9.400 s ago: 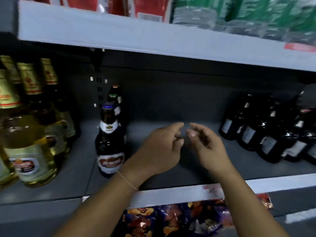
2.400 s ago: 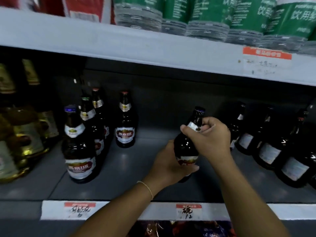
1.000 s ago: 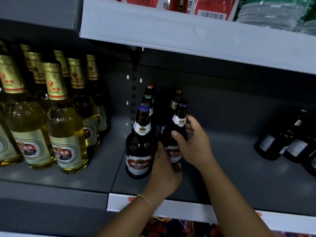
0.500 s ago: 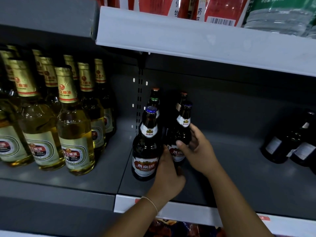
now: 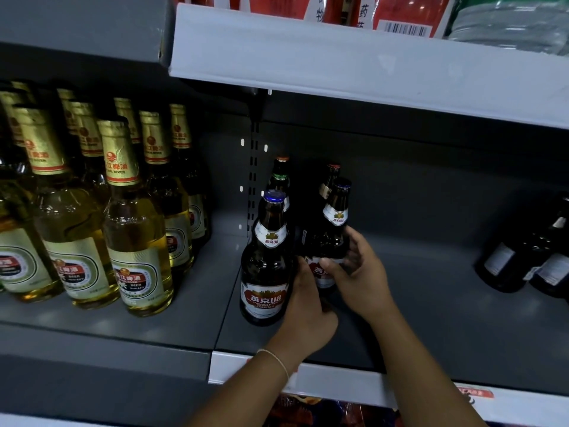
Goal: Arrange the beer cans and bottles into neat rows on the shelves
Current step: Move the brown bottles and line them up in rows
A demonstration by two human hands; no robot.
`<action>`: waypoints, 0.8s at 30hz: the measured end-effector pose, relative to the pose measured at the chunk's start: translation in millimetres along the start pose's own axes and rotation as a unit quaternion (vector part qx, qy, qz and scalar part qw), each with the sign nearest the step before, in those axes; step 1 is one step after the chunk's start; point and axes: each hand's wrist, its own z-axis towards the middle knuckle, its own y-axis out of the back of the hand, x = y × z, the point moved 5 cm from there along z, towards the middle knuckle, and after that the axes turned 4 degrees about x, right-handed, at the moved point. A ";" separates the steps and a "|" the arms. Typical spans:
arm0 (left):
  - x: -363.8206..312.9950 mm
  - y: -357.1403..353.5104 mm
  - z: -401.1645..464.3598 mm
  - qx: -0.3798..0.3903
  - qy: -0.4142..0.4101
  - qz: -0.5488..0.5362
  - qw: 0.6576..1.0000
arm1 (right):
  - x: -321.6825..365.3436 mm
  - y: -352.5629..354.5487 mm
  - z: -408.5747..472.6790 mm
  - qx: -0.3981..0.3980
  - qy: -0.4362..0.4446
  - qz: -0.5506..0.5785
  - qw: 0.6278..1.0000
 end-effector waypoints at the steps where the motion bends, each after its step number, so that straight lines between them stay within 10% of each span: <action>1: -0.2 -0.1 0.0 0.002 0.001 -0.001 1.000 | -0.2 0.3 0.1 -0.004 0.001 -0.003 1.000; 24: -1.6 -3.4 -5.3 0.055 0.041 0.008 0.998 | 3.1 3.0 -0.9 0.007 -0.007 -0.023 1.000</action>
